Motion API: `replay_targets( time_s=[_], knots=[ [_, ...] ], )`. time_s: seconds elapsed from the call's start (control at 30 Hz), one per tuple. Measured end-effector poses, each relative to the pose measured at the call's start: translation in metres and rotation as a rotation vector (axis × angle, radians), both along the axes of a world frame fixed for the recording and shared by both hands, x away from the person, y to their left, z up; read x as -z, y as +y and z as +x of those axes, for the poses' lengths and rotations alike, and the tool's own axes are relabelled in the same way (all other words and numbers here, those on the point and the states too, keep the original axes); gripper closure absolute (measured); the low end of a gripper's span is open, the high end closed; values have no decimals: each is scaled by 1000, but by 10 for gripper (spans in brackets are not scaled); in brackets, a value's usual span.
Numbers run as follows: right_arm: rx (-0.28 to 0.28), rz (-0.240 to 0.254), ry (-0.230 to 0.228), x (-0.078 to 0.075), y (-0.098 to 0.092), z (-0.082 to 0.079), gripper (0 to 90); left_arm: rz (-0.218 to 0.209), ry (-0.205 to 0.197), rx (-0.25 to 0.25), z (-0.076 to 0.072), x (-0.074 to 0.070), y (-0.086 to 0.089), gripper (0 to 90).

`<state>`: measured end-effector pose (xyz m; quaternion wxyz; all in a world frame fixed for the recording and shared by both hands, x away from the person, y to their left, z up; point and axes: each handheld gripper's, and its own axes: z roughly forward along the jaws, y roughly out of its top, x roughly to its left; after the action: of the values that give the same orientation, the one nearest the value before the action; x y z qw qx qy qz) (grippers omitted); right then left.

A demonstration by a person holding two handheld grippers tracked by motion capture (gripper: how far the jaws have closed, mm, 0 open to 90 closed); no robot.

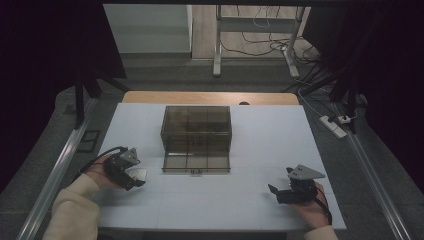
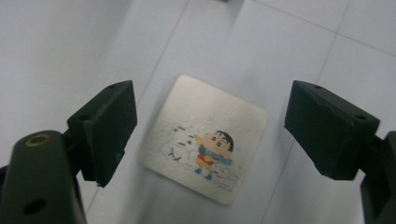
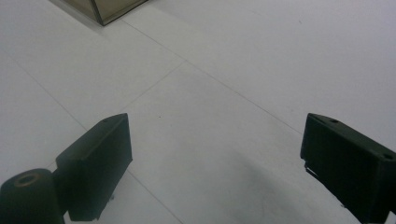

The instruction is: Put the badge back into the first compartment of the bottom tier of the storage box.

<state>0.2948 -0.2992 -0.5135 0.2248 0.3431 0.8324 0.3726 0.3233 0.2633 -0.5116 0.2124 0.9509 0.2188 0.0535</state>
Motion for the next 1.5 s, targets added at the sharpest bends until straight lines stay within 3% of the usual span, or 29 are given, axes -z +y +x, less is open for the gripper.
replay_targets(
  time_s=[0.27, 0.6, 0.97, 1.37, 1.5],
  knots=[
    [0, 0, -1, 0, 0, 0, 87, 21, 38, 12, 2, 5, -2, 175],
    [-2, -3, 5, 0, 0, 0, 87, 53, 46, 39, 5, 12, -4, 160],
    [-6, -4, 5, 0, 1, 0, 87, 30, 67, 63, 10, 15, 2, 169],
    [-6, -4, 5, 0, 1, 0, 87, 62, 72, 64, 10, 10, 1, 325],
    [-5, -4, 6, 0, 1, 0, 87, 63, 73, 59, 9, 9, 1, 334]
  ],
)
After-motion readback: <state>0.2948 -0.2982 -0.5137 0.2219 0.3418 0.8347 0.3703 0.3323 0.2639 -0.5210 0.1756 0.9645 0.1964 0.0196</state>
